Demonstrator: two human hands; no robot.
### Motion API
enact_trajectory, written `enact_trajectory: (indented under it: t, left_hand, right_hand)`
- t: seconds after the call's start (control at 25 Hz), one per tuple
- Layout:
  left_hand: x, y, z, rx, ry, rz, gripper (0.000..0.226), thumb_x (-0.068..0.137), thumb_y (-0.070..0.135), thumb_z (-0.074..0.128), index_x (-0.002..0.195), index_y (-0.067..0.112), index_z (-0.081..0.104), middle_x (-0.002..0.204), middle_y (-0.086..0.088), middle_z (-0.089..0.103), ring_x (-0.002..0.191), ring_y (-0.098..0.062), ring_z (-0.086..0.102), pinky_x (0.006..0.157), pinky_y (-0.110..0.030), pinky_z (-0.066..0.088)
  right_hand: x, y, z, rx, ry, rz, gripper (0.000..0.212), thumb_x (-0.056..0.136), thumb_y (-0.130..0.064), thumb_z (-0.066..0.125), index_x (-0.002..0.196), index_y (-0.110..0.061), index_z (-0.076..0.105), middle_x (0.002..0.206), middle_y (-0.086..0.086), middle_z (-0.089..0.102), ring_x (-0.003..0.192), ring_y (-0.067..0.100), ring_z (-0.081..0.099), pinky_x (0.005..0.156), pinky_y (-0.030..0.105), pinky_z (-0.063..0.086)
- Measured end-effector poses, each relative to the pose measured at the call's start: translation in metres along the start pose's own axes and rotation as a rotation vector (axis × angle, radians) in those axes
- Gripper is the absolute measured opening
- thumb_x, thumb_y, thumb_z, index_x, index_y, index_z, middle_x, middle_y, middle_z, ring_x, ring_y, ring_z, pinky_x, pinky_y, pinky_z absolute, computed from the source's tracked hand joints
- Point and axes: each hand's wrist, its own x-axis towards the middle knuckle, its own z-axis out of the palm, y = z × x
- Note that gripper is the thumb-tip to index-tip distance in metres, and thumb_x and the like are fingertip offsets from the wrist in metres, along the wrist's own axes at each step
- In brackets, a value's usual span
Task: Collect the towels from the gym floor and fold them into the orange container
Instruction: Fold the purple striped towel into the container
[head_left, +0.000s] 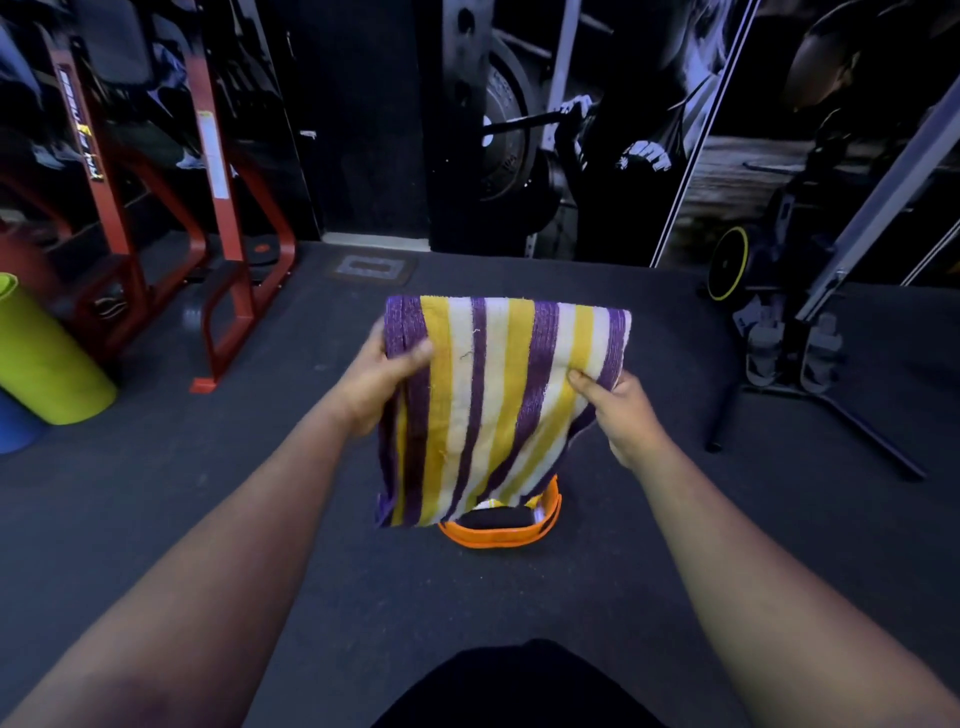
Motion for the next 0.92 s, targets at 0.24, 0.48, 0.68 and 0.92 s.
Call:
enact_trajectory:
  t: [0.24, 0.48, 0.68, 0.92]
  left_hand:
    - [-0.009, -0.023, 0.01, -0.166, 0.16, -0.091, 0.011, 0.093, 0.012, 0.071, 0.103, 0.007, 0.073, 0.094, -0.012, 0.077, 0.084, -0.026, 0.073, 0.079, -0.038, 0.06]
    - [-0.019, -0.043, -0.016, 0.198, -0.014, -0.28, 0.016, 0.089, 0.012, 0.076, 0.105, 0.009, 0.075, 0.112, -0.022, 0.074, 0.09, -0.028, 0.074, 0.078, -0.036, 0.061]
    - [-0.012, -0.049, -0.005, -0.098, 0.11, -0.205, 0.014, 0.095, 0.011, 0.068, 0.107, 0.007, 0.073, 0.108, -0.019, 0.076, 0.093, -0.028, 0.075, 0.078, -0.038, 0.062]
    - [-0.01, -0.062, -0.006, 0.338, 0.345, -0.225, 0.054, 0.08, 0.025, 0.087, 0.119, 0.014, 0.051, 0.109, -0.005, 0.066, 0.099, -0.023, 0.068, 0.089, -0.036, 0.056]
  right_hand:
    - [0.001, -0.011, -0.014, 0.186, -0.097, 0.188, 0.039, 0.076, -0.037, 0.084, 0.103, -0.013, 0.07, 0.096, 0.006, 0.077, 0.084, 0.019, 0.072, 0.071, 0.03, 0.059]
    - [-0.012, 0.018, -0.02, 0.175, -0.055, 0.189, 0.019, 0.095, -0.015, 0.066, 0.112, -0.007, 0.068, 0.103, 0.013, 0.077, 0.092, 0.024, 0.072, 0.081, 0.034, 0.06]
    - [-0.022, 0.031, -0.027, -0.088, -0.224, 0.292, 0.037, 0.086, -0.016, 0.078, 0.12, -0.007, 0.068, 0.112, 0.011, 0.076, 0.104, 0.027, 0.073, 0.092, 0.039, 0.058]
    - [-0.019, 0.038, -0.023, -0.212, 0.198, 0.194, 0.057, 0.078, -0.016, 0.087, 0.12, -0.013, 0.049, 0.094, 0.007, 0.07, 0.083, 0.021, 0.07, 0.079, 0.037, 0.058]
